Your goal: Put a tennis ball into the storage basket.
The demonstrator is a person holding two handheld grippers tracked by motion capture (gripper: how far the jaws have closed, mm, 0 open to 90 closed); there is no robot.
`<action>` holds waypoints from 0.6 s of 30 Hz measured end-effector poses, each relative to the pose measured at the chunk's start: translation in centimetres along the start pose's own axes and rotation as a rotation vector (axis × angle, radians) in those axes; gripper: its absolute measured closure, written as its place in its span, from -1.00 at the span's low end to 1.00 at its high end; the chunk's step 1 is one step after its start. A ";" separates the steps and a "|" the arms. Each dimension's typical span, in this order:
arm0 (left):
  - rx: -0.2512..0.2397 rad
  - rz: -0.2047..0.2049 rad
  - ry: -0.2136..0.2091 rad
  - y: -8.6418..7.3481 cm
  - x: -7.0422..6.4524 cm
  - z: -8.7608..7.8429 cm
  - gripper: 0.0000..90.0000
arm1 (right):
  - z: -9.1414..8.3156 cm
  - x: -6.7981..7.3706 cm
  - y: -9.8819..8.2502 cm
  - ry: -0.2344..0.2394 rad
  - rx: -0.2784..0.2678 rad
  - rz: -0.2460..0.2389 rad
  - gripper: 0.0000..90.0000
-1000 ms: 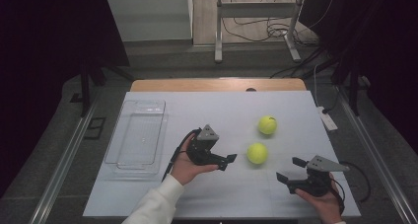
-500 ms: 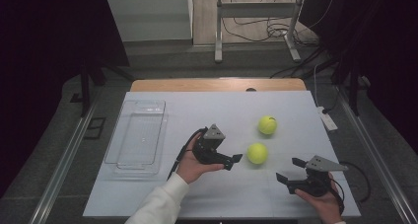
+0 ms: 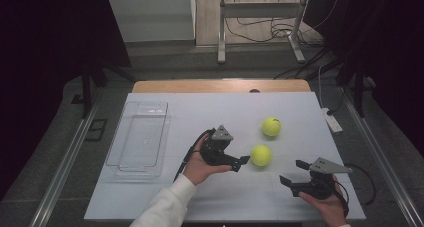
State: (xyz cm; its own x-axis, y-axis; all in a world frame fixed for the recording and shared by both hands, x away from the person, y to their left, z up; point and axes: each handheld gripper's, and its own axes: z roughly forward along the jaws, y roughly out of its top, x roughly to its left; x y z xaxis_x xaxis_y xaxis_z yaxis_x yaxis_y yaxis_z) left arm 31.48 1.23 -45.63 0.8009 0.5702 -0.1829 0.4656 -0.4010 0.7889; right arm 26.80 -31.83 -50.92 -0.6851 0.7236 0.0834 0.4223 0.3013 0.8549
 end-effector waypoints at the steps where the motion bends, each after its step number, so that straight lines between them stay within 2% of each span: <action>1: 0.000 -0.002 0.000 0.1 0.0 0.1 -0.78 | 0.0 0.0 0.0 0.000 0.000 0.000 -0.73; 18: 0.020 0.002 -0.006 0.5 -0.2 1.4 -0.78 | 0.0 0.0 0.0 0.004 0.001 -0.002 -0.73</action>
State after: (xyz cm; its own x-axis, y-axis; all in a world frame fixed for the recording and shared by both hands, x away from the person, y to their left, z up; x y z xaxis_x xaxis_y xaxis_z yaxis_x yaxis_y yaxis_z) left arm 32.03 -0.11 -46.06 0.8039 0.5653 -0.1850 0.4717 -0.4163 0.7773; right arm 26.79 -31.81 -50.92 -0.6883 0.7206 0.0837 0.4215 0.3033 0.8546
